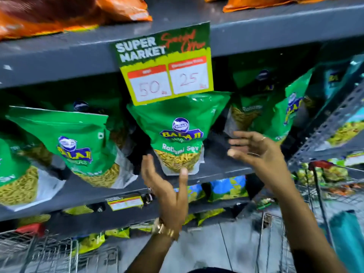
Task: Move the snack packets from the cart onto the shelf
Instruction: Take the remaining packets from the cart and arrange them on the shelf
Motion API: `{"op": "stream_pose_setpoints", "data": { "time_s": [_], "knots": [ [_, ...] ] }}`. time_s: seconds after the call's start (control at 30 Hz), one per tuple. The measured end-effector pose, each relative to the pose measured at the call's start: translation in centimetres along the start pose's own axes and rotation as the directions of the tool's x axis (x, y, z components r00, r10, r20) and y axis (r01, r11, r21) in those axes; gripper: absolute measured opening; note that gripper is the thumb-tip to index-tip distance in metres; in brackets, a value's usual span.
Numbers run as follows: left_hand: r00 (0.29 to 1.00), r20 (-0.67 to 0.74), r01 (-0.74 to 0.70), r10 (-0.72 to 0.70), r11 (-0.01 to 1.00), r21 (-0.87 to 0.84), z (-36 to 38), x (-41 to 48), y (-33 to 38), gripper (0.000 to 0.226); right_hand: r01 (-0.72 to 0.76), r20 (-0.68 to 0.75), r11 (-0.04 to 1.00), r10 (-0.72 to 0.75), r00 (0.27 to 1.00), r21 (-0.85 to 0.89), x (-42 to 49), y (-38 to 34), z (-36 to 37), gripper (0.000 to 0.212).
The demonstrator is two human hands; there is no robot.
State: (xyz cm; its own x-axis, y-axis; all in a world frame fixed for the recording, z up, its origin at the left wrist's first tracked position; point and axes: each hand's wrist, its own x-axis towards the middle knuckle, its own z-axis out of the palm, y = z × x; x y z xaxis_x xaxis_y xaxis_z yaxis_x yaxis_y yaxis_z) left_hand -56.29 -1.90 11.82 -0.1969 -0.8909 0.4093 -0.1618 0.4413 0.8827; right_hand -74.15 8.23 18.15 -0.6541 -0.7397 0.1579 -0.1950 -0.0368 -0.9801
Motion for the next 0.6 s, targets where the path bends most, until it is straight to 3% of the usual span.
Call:
{"op": "stream_pose_setpoints", "data": {
  "time_s": [0.13,0.17,0.23,0.37,0.43,0.5,0.6],
  "knots": [
    [0.918,0.289,-0.264,0.271,0.962,-0.063,3.2,-3.5,1.7,0.075,-0.008,-0.245,0.981,-0.04,0.969,-0.194,-1.8,0.8,-4.9,0.005],
    [0.892,0.356,-0.27,0.279,0.96,-0.076,4.7,-3.8,1.9,0.076,-0.027,-0.306,0.961,-0.061,0.95,-0.275,-1.9,1.5,-6.1,0.01],
    [0.857,0.465,-0.212,0.221,0.975,-0.072,8.1,-4.1,2.0,0.082,-0.057,-0.379,0.917,-0.107,0.919,-0.396,-1.5,3.4,-8.0,0.029],
    [0.834,0.552,0.009,-0.006,1.0,-0.002,14.5,-4.0,2.8,0.116,-0.149,-0.345,0.844,-0.045,0.937,-0.514,0.3,5.8,-9.1,0.03],
    [0.846,0.521,0.122,-0.115,0.992,0.019,17.0,-3.5,3.6,0.129,-0.193,-0.288,0.896,0.077,0.954,-0.399,1.6,6.4,-9.1,0.045],
    [0.846,0.49,0.227,-0.212,0.973,0.029,18.9,-3.0,4.3,0.133,-0.276,-0.287,0.949,0.225,0.931,-0.152,2.9,6.7,-9.2,0.047],
    [0.865,0.442,0.249,-0.237,0.968,0.032,20.4,-2.0,4.3,0.12,-0.34,-0.236,0.938,0.347,0.908,0.07,4.9,6.9,-9.8,0.049]
  ]
}}
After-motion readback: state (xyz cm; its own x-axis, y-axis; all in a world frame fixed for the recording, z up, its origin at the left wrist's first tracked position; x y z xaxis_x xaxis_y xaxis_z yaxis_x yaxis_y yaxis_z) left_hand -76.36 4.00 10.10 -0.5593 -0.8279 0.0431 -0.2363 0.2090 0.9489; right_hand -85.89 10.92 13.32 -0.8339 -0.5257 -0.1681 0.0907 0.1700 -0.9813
